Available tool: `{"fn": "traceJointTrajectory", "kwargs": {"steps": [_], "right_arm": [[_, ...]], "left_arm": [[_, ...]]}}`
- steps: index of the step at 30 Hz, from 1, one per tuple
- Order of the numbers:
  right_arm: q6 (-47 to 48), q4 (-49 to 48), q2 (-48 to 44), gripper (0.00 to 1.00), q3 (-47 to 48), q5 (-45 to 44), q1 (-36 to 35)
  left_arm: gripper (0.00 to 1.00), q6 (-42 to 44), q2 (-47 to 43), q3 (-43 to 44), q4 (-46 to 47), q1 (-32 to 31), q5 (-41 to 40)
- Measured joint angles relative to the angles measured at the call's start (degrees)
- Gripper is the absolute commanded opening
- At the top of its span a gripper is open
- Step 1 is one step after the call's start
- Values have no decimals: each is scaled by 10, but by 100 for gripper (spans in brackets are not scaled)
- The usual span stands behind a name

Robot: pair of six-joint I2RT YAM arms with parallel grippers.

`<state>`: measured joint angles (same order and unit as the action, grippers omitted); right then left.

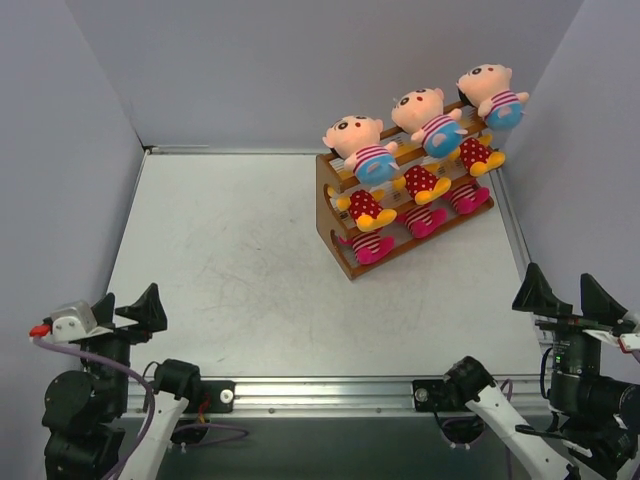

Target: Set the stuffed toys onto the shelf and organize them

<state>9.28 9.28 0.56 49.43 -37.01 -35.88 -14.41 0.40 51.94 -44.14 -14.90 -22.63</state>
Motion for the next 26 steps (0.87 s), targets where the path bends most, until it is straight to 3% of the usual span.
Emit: {"fn": "traceJointTrajectory", "kwargs": {"steps": [8,26], "right_arm": [[9,22,-2,99,-18,-42,-71],[13,23,-2,100,-37,-71,-73]], "left_arm": [[94,-2,0,-48,0,0,-12],[94,-2,0,-56,6,0,-25]]}}
